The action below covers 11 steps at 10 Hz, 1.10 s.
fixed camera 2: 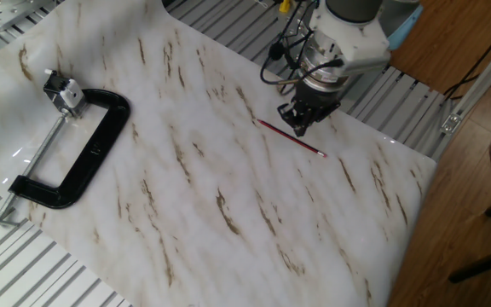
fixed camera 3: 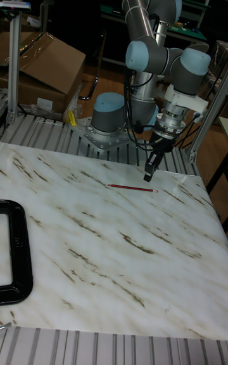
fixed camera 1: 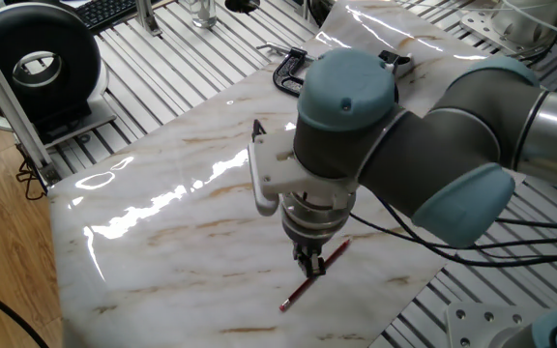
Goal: Insert the pencil into the pencil sharpener
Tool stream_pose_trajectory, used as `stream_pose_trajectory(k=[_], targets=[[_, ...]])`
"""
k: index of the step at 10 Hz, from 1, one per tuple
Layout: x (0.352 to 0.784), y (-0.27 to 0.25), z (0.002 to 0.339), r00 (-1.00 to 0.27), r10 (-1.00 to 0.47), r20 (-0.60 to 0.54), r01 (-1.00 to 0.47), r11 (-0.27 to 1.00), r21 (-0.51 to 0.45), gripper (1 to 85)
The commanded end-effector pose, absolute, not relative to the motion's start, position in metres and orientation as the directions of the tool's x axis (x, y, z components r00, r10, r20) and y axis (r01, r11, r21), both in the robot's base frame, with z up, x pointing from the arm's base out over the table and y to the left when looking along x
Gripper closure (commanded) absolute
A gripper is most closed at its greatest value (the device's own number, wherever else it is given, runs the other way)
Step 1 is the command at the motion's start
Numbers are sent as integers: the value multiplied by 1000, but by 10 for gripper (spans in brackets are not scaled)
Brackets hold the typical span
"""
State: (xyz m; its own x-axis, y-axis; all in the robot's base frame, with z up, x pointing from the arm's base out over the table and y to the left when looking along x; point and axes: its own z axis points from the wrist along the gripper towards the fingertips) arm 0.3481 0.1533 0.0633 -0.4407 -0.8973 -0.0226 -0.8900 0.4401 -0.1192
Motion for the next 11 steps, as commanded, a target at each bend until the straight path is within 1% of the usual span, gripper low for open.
stream_pose_trajectory(k=[1,3,4,7,9,11], targets=[[342,158,57,-300,-954,-18,-946,300,-122,387],[330,158,49,-267,-964,-11,-957,266,-118,380],[329,154,48,-233,-972,6,-965,230,-125,377],[329,156,43,-164,-987,2,-974,161,-157,377],[330,149,41,-124,-992,37,-979,117,-168,383],[331,153,33,-109,-994,15,-978,105,-179,383]])
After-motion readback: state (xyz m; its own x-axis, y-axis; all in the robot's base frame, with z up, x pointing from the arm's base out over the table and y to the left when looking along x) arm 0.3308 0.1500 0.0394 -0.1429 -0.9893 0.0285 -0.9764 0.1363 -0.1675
